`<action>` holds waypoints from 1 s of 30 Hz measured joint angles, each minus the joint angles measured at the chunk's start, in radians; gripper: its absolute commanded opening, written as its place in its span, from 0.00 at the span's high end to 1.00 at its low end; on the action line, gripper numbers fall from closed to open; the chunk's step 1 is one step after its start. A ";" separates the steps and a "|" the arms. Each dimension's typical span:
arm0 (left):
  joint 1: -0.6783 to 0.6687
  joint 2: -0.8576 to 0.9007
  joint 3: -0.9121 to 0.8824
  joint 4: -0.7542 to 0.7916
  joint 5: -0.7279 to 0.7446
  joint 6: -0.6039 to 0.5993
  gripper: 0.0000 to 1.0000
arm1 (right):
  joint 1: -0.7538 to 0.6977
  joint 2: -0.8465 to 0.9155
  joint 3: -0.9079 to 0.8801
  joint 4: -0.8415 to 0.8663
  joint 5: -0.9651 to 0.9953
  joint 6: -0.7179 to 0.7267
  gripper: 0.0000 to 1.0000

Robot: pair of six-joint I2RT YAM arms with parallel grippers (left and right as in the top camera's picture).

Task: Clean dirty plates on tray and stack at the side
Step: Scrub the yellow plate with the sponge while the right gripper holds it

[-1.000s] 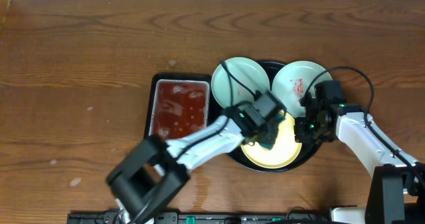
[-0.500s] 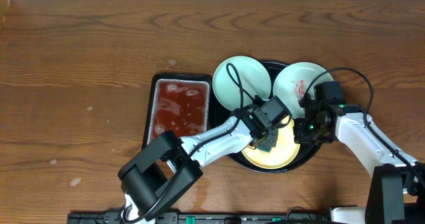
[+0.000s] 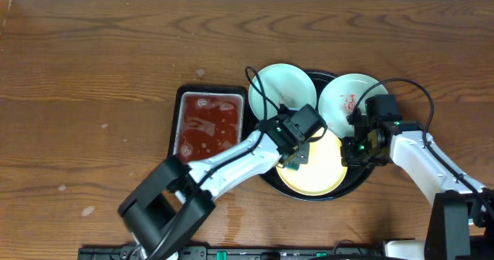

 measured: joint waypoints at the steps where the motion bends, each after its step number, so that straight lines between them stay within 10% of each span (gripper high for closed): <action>1: 0.000 -0.013 0.000 0.021 -0.001 0.000 0.93 | 0.000 0.000 0.000 0.000 0.000 0.000 0.99; 16: -0.090 0.080 0.000 0.223 0.032 -0.049 0.92 | 0.000 0.000 0.000 0.002 0.003 0.000 0.99; 30: -0.047 0.095 0.028 0.016 0.024 -0.053 0.92 | 0.003 0.000 0.000 0.000 -0.024 0.000 0.99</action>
